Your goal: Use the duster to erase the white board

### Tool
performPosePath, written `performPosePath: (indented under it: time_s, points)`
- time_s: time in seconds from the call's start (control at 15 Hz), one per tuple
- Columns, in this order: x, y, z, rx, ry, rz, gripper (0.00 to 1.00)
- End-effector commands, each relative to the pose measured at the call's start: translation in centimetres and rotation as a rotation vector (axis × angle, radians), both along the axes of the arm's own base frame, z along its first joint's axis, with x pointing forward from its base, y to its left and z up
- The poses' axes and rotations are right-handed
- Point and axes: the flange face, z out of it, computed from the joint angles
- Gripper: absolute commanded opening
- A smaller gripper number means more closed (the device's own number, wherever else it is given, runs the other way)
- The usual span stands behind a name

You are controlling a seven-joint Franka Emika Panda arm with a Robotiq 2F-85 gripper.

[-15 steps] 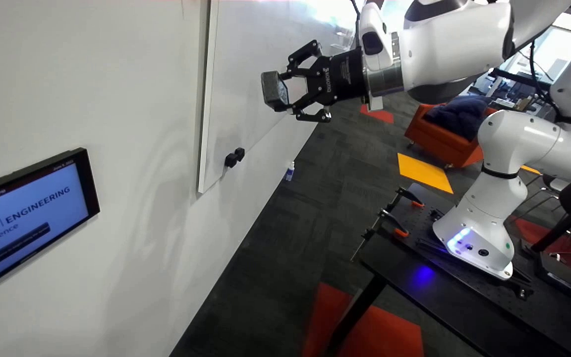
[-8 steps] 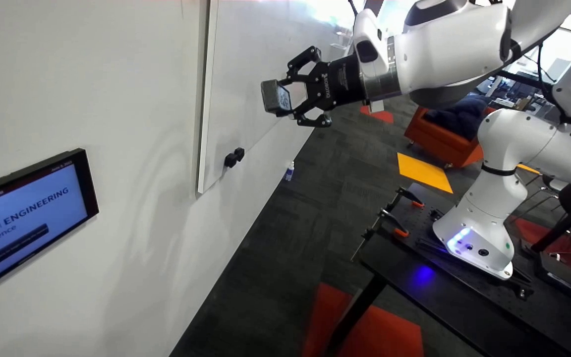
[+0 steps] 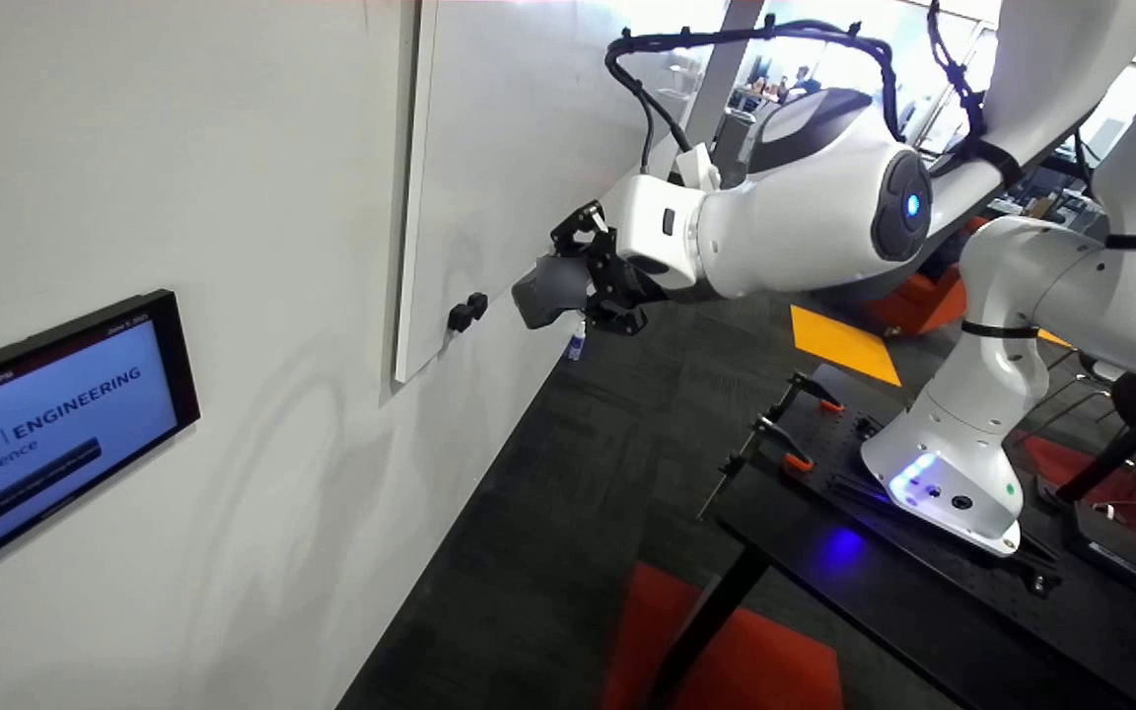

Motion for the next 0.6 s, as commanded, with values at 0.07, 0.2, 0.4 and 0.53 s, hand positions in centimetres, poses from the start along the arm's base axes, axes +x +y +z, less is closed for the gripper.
performPosePath:
  time_s: [0.07,0.2,0.4,0.53]
  points:
    - [0.7,-0.7,-1.3,-0.139,-0.094,-0.004,0.31]
    - [1.0,-1.5,-1.5,-0.128,-0.13,-0.009,0.31]
    - [2.2,-3.1,-1.8,-0.069,-0.165,-0.027,0.31]
    - [3.2,-4.5,-2.4,-0.03,-0.183,-0.031,0.31]
